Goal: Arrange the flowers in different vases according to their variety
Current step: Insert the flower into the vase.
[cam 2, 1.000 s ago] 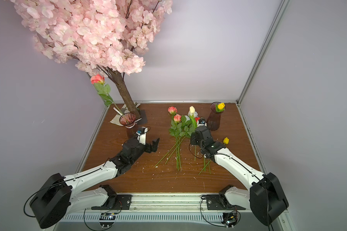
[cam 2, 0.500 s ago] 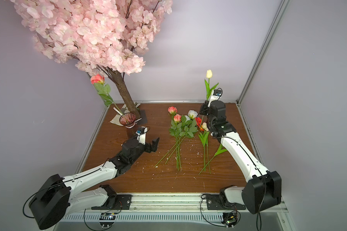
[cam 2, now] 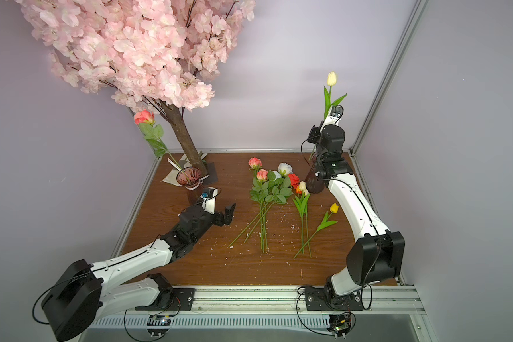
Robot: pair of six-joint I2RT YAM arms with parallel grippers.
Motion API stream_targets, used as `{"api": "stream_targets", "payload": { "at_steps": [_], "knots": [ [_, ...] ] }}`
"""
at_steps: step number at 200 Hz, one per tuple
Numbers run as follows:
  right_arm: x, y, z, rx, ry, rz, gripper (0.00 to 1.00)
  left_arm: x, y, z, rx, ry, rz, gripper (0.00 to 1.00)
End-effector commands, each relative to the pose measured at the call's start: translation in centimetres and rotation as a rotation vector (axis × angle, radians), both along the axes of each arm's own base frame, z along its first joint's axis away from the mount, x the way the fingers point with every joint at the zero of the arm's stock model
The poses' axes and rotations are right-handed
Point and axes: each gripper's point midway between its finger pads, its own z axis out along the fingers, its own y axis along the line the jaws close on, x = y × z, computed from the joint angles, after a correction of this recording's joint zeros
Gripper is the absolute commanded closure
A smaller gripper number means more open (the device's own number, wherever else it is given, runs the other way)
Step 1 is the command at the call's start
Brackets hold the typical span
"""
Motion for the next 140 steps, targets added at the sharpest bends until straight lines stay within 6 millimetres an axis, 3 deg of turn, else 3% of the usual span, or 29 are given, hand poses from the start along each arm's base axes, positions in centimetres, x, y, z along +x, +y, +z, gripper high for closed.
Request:
{"api": "stream_targets", "payload": {
  "at_steps": [1,45,73,106,140],
  "knots": [
    [-0.1,-2.3,2.9,-0.051,-0.084,-0.096,1.00,-0.2,-0.2,0.7,-0.011,-0.032,-0.006,0.01],
    [1.7,-2.4,2.8,-0.114,-0.131,-0.092,1.00,-0.3,-0.3,0.6,-0.005,-0.034,-0.008,0.00],
    [3.2,-1.9,1.5,-0.150,-0.125,-0.070,1.00,-0.2,-0.3,0.5,-0.002,-0.036,-0.010,0.00],
    [4.5,-1.6,-1.0,-0.184,-0.088,-0.057,1.00,-0.3,-0.3,0.5,-0.001,-0.036,-0.012,0.01],
    [3.9,-1.9,-3.9,-0.180,-0.066,-0.067,1.00,-0.3,-0.4,0.4,0.001,-0.037,-0.016,0.00]
  ]
}}
